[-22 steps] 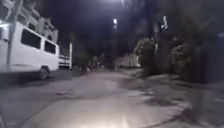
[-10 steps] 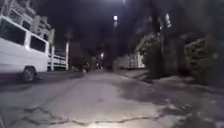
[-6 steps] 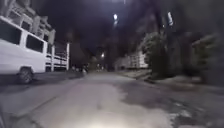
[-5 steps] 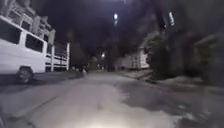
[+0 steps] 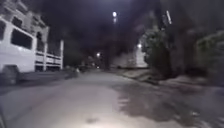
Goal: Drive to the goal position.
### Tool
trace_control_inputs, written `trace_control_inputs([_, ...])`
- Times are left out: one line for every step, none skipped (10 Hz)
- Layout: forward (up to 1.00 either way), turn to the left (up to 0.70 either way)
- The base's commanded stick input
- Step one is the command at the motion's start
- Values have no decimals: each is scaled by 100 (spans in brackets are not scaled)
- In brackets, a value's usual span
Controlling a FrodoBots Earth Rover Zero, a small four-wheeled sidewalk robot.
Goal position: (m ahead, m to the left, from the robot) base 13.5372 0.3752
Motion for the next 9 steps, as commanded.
trace_control_inputs([70, 0])
trace_control_inputs([70, 0])
trace_control_inputs([70, 0])
trace_control_inputs([70, 0])
trace_control_inputs([70, 0])
trace_control_inputs([70, 0])
trace_control_inputs([70, 0])
trace_control_inputs([70, 0])
trace_control_inputs([70, 0])
